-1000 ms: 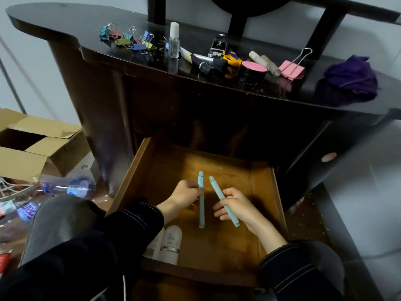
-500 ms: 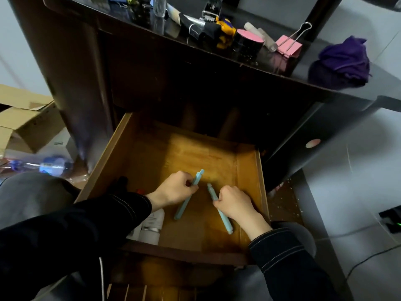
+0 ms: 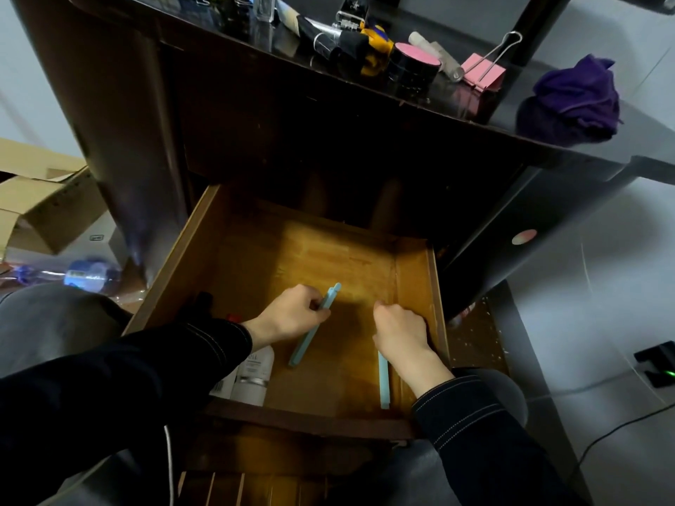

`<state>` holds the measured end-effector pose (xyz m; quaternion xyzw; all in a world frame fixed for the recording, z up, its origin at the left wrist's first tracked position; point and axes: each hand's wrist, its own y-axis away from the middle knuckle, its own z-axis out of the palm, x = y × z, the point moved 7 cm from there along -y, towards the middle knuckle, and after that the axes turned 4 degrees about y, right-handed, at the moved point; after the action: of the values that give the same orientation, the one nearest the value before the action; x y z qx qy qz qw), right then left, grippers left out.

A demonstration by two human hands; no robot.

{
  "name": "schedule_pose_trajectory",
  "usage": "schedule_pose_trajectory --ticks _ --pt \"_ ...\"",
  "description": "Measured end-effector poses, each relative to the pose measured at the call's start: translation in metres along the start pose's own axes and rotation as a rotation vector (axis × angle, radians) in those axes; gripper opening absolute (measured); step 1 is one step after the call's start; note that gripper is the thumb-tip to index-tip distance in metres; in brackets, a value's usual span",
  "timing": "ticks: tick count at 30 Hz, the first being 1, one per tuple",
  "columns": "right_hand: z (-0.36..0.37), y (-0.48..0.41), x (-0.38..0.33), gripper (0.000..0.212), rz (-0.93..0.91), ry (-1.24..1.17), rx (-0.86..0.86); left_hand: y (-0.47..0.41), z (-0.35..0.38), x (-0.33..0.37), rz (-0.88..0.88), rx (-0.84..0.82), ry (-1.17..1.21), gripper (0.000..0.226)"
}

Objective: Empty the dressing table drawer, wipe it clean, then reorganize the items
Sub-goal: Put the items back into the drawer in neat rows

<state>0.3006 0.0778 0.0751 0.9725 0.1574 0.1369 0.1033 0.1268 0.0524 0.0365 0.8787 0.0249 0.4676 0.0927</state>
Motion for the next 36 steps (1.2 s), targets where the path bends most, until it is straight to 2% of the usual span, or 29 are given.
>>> schedule_pose_trajectory --ticks 4,17,21,24,26,27,30,33,36 --pt "0.007 -0.002 0.0 0.016 -0.019 0.062 -0.065 0.0 -0.002 0.0 0.001 0.001 0.002 0.028" --pt "0.022 -0.002 -0.006 0.025 0.023 0.269 -0.159 0.0 -0.001 0.0 -0.036 -0.025 0.024 0.029" --pt "0.018 0.001 -0.005 0.023 0.021 0.24 -0.138 0.002 -0.002 0.003 -0.077 -0.048 0.086 0.025" --pt "-0.001 -0.001 0.004 0.007 0.029 0.016 0.127 0.004 0.003 0.006 -0.14 -0.119 0.221 0.015" --pt "-0.01 -0.003 0.007 0.011 -0.002 -0.251 0.273 0.007 0.007 0.007 -0.181 -0.154 0.328 0.013" --pt "-0.009 -0.005 0.007 0.015 -0.02 -0.422 0.266 0.008 0.009 0.008 -0.192 -0.169 0.369 0.015" --pt "-0.003 -0.01 -0.004 0.028 -0.097 -0.851 0.1 0.012 0.015 0.012 -0.161 -0.233 0.409 0.019" --pt "0.001 -0.01 -0.013 0.021 -0.18 -1.003 -0.002 0.013 0.019 0.017 -0.098 -0.285 0.407 0.019" --pt "0.001 -0.013 -0.012 0.015 -0.167 -1.103 -0.009 0.013 0.023 0.019 -0.072 -0.316 0.418 0.021"
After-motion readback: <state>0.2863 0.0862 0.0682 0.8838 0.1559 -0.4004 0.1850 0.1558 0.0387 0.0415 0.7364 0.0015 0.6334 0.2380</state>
